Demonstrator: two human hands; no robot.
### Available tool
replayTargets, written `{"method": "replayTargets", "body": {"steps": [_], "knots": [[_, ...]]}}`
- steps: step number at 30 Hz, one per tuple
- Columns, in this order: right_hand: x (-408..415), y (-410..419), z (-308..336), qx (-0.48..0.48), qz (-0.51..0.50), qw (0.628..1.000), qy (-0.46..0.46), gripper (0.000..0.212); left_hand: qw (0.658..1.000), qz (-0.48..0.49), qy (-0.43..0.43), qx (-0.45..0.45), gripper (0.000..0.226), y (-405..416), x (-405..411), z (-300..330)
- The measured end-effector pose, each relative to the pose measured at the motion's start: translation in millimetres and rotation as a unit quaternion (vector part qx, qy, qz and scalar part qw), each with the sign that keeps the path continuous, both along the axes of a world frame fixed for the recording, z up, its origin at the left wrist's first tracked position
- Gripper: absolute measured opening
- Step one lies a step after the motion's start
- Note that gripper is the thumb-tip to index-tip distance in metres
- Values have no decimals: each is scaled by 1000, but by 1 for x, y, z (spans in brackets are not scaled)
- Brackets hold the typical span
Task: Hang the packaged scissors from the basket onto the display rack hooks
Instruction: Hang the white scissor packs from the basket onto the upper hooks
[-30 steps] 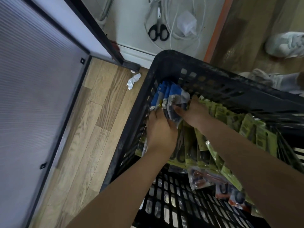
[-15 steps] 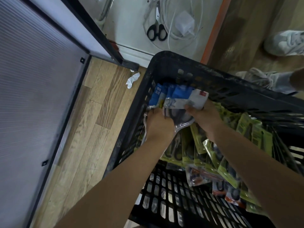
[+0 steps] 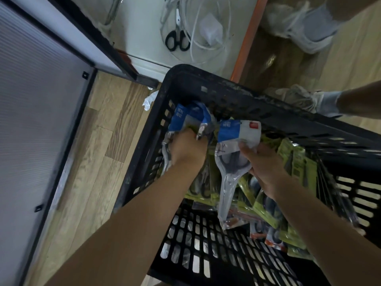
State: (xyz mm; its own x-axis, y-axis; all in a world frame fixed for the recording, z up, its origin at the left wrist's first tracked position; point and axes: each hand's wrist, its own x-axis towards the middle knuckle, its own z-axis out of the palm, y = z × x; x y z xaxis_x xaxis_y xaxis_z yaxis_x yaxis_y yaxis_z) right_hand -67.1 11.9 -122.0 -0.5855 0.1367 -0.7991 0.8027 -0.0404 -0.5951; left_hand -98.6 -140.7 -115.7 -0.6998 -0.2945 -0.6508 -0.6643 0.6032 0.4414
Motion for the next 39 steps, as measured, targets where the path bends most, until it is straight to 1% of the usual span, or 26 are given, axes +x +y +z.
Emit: {"method": "replayTargets", "body": {"steps": [2, 3, 5, 6, 8, 9, 11, 14, 15, 17, 18, 20, 21, 22, 24, 26, 29, 31, 33, 35, 36, 37, 39], "knots": [[0, -2, -1, -11, -9, 1000, 5, 24, 1000, -11, 13, 19, 39, 4, 2, 0], [1, -2, -1, -17, -8, 1000, 7, 22, 999, -15, 17, 31, 36, 5, 2, -1], [2, -4, 0, -32, 6, 999, 16, 19, 999, -15, 22, 46, 18, 5, 0, -5], [3, -5, 1, -34, 18, 999, 18, 19, 998, -12, 22, 53, 14, 3, 0, -6], [6, -5, 5, -18, 39, 999, 24, 22, 997, 6, 23, 75, 23, -5, 0, -5], [9, -4, 7, -5, 39, 999, 26, 23, 995, 27, 26, 92, 25, -10, 2, -3], [13, -2, 18, 9, 21, 999, 25, 21, 985, 99, 5, 144, 22, -20, 9, 13], [17, -4, 47, 3, 4, 1000, 20, 23, 948, 214, -50, 230, 9, -32, 24, 50], [17, -6, 61, 0, 8, 1000, 24, 24, 936, 236, -61, 254, 5, -34, 29, 66], [16, -12, 95, 1, 18, 999, 33, 26, 921, 252, -68, 290, 11, -38, 39, 100], [14, -16, 115, 2, 25, 999, 40, 27, 917, 255, -62, 301, 10, -40, 43, 119], [5, -23, 158, 4, 46, 997, 66, 26, 914, 254, -36, 313, 5, -44, 46, 162], [-1, -27, 183, 3, 58, 995, 84, 25, 913, 255, -16, 319, 8, -47, 45, 185], [-8, -32, 211, 4, 70, 992, 101, 24, 913, 257, 3, 318, 11, -49, 43, 212], [-25, -41, 274, 4, 92, 986, 141, 23, 911, 269, 51, 310, 10, -57, 34, 275], [-44, -50, 349, -9, 116, 976, 186, 21, 903, 266, 109, 318, 23, -65, 26, 346], [-68, -68, 470, -15, 145, 949, 279, 12, 872, 291, 203, 339, 11, -82, 19, 459], [-74, -83, 548, -26, 154, 928, 337, 8, 840, 323, 259, 350, 16, -96, 21, 536], [-69, -100, 621, -46, 174, 911, 371, 6, 824, 330, 302, 347, 21, -109, 33, 607], [-61, -119, 683, -75, 197, 888, 409, 4, 812, 326, 350, 334, 25, -122, 53, 669], [-53, -128, 709, -88, 208, 877, 425, 8, 806, 320, 372, 331, 25, -128, 66, 697], [-44, -138, 732, -98, 222, 864, 441, 14, 800, 315, 389, 330, 23, -134, 81, 718], [-20, -158, 774, -122, 248, 840, 466, 15, 784, 314, 421, 331, 14, -143, 113, 755]]}}
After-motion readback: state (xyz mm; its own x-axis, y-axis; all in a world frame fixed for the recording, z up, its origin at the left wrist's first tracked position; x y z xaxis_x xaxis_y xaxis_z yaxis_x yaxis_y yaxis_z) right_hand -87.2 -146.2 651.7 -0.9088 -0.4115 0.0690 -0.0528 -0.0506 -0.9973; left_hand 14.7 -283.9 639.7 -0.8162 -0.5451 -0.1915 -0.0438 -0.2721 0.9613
